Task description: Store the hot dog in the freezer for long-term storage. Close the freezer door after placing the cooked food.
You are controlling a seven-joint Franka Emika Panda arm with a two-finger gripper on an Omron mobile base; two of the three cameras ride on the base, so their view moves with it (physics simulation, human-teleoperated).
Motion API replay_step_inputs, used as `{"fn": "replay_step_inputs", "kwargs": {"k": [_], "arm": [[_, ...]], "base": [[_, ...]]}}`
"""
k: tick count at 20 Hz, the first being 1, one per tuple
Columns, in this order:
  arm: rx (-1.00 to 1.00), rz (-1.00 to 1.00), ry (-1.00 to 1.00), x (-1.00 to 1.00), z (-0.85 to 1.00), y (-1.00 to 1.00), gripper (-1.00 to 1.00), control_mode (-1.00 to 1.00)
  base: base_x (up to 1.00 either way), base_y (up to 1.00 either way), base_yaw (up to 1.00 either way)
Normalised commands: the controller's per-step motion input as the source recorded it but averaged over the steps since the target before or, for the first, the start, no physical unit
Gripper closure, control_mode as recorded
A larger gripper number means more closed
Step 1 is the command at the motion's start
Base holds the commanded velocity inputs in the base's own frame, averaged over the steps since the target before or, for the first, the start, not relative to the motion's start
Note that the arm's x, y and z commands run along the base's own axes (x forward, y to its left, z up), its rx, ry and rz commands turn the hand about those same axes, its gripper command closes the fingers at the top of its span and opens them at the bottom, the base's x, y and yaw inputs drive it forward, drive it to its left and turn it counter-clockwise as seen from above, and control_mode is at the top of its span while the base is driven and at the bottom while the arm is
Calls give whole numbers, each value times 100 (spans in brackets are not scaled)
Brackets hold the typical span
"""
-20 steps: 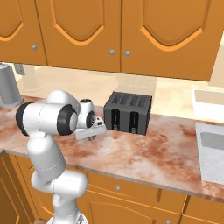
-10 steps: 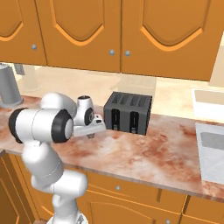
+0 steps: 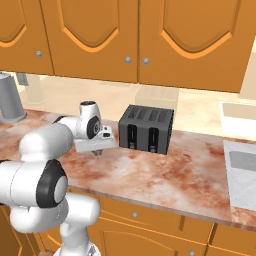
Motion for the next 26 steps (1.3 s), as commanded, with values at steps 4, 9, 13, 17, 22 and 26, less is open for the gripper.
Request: {"fn": "replay_step_inputs", "kwargs": {"k": [4,9,13,17,22,26], "arm": [[0,-12,-8,-74,76,0,100,-100],[0,-11,-15,-66,86,0,100,-100],[4,-9,-27,-54,81,0,100,-100],[6,-3,-27,-37,67,0,100,-100],[12,0,-11,-41,40,-10,100,-100],[7,0,-9,-53,23,-2,100,-100]], "base": [[0,0,0],[0,0,0],[0,0,0],[0,0,0],[0,0,0],[0,0,0]]}}
